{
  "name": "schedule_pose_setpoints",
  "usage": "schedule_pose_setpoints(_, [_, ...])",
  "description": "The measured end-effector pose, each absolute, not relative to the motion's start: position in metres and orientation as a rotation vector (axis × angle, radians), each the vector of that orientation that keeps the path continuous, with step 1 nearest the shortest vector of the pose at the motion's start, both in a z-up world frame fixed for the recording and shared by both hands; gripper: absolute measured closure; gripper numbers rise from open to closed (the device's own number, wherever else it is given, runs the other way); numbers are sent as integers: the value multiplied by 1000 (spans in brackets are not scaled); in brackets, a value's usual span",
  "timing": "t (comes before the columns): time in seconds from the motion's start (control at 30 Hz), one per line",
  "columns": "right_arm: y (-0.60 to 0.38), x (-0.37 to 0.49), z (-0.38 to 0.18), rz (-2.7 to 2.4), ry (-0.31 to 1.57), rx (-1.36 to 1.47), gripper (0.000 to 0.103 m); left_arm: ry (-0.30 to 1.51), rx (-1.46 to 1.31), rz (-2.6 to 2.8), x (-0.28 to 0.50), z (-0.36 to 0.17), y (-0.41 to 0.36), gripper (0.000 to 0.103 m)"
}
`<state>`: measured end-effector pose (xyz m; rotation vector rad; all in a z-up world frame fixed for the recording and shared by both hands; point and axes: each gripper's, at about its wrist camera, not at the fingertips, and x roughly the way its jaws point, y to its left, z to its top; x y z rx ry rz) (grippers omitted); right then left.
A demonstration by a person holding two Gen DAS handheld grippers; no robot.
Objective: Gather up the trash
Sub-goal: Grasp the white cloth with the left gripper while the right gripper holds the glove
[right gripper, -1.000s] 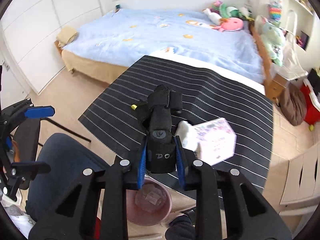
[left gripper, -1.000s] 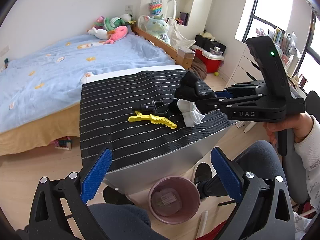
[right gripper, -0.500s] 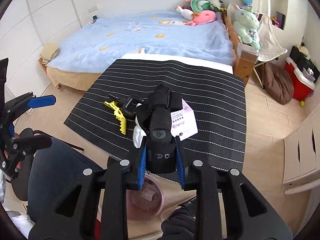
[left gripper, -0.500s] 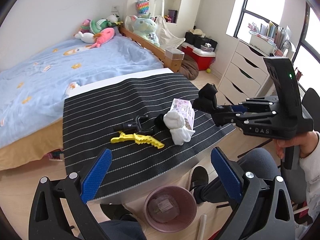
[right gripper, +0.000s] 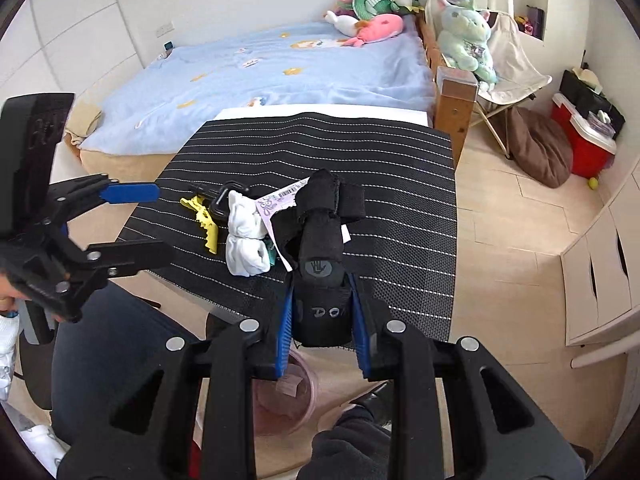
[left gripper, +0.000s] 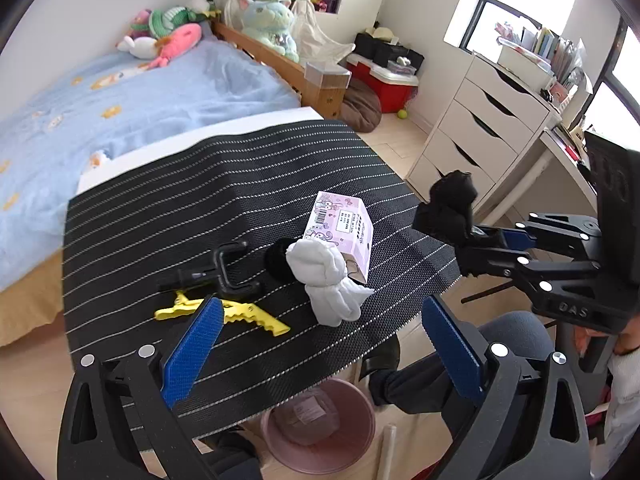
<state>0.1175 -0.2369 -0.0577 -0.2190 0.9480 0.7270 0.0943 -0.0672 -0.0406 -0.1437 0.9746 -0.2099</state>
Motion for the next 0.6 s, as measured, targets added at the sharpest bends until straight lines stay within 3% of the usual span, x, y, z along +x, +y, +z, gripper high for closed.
schedule_pose_setpoints(0.27, [-248,119,-61,714,954,-200,77,1026,-185,-227,118,-65,-74,10])
schedule_pose_setpoints(0.33, [-250,120,-62,713,956,-196,77,1041,-193,-237,122,-69,-76,22])
schedule_pose_setpoints(0.6, [-249,121,-65,714,964,-193,77,1063,-223,-245,128,-79,-74,37])
